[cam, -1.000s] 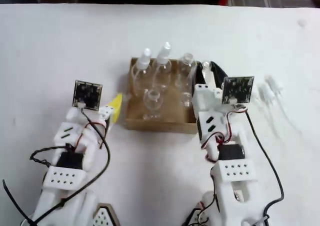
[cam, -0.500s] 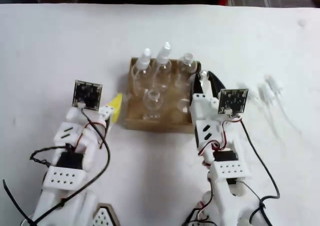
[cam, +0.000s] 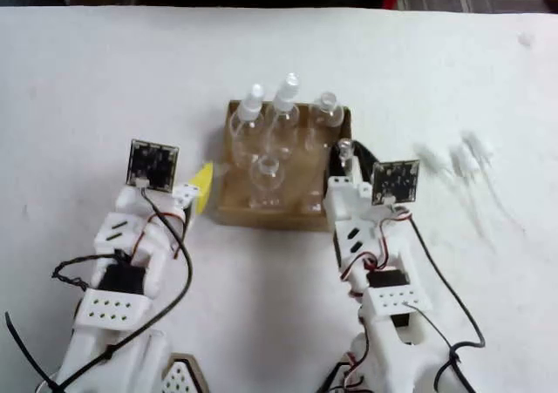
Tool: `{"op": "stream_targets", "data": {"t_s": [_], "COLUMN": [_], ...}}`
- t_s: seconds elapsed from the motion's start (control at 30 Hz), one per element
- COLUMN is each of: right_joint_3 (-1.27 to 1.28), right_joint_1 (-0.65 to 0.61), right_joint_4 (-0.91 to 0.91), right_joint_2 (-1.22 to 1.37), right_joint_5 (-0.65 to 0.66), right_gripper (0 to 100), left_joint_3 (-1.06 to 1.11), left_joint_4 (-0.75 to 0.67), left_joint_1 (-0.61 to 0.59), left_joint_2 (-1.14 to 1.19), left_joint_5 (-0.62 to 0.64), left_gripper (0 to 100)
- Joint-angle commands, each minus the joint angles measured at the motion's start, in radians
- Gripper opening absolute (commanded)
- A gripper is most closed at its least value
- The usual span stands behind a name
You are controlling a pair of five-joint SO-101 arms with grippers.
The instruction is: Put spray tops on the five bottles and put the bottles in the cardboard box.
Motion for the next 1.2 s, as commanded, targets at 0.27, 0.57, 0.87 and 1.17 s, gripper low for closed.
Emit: {"op": "stream_targets", "data": {"t_s": [0.27,0.57,0.87,1.17], "right_joint_3": [0.0,0.02,0.02,0.029], "right_joint_1": [-0.021,-0.082,-0.079,-0.077], "right_joint_4": [-0.018,-0.021,-0.019,-0.019], "right_joint_2": [-0.004,-0.005,-0.005,-0.005], "right_joint_5": [0.141,0.222,0.222,0.222], "right_gripper": [2.2,2.2,2.6,14.4], "left_joint_3": [-0.011,-0.012,-0.012,-0.012], "left_joint_4": [-0.029,-0.029,-0.029,-0.029], "left_joint_1": [0.01,0.01,0.01,0.01], "left_joint_2": [-0.019,-0.019,-0.022,-0.021], "left_joint_5": [-0.011,-0.011,-0.011,-0.011], "left_gripper": [23,23,23,23]}}
